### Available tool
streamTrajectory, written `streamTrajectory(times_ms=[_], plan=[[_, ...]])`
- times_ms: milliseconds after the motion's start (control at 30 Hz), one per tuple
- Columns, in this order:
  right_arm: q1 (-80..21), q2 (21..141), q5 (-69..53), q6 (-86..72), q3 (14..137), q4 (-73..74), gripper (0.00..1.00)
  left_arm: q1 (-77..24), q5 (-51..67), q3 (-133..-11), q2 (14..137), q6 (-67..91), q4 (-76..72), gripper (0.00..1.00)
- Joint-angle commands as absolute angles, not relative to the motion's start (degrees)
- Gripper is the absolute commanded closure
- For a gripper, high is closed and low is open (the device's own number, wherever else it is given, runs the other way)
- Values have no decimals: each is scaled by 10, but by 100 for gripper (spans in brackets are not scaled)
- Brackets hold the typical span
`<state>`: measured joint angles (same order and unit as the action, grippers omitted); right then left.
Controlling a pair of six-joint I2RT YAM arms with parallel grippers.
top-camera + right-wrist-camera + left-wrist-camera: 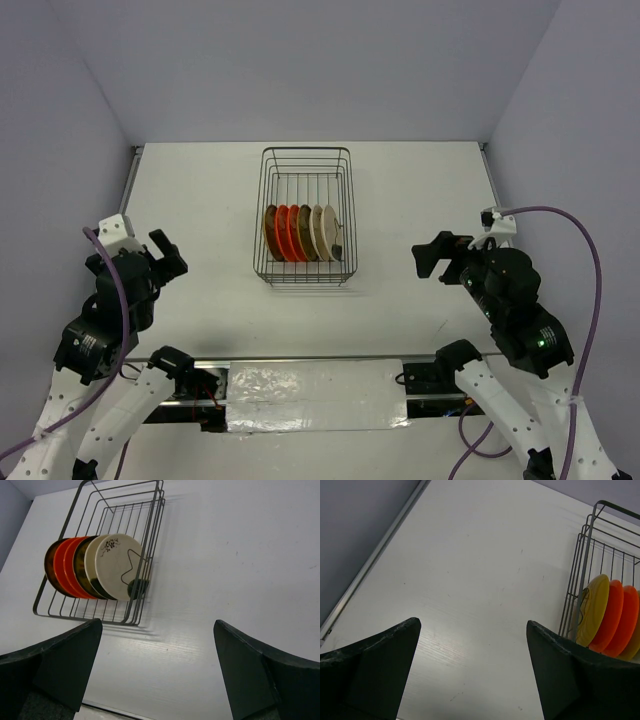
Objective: Unload the plates from the dish rack
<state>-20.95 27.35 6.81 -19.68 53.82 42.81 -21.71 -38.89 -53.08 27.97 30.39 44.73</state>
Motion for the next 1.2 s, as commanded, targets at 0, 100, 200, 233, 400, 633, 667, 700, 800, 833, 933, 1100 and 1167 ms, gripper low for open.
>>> streamTrajectory(times_ms=[0, 100, 200, 233, 400, 633, 667, 700, 800, 833, 933, 1100, 1167], plan=[[-208, 279, 52, -200, 532, 382, 0, -220, -388, -533, 288, 309, 426, 0], [-208, 281, 32, -203, 531, 372, 0, -220, -387, -533, 290, 309, 426, 0], [-208, 287, 12, -209, 526, 349, 0, -220, -387, -532, 290, 309, 425, 1], [-207, 292, 8, -211, 526, 337, 0, -220, -387, -531, 290, 308, 425, 0], [-208, 387, -37, -236, 554, 292, 0, -220, -383, -531, 296, 306, 421, 1], [-310, 645, 62, -258, 702, 288, 15, -218, -385, -531, 323, 306, 424, 1], [-330, 673, 71, -257, 720, 291, 22, -217, -385, -531, 324, 305, 425, 1], [-337, 722, 79, -258, 746, 293, 34, -217, -381, -530, 326, 303, 421, 1], [-360, 805, 80, -267, 783, 288, 48, -216, -376, -529, 329, 301, 419, 1], [-366, 822, 81, -269, 791, 289, 48, -216, -375, -529, 329, 301, 418, 0], [-378, 870, 78, -277, 797, 271, 48, -216, -371, -529, 331, 299, 417, 0], [-385, 927, 67, -284, 799, 253, 48, -216, -364, -529, 332, 296, 415, 1], [-386, 951, 67, -285, 801, 251, 52, -216, -363, -528, 332, 295, 415, 0]])
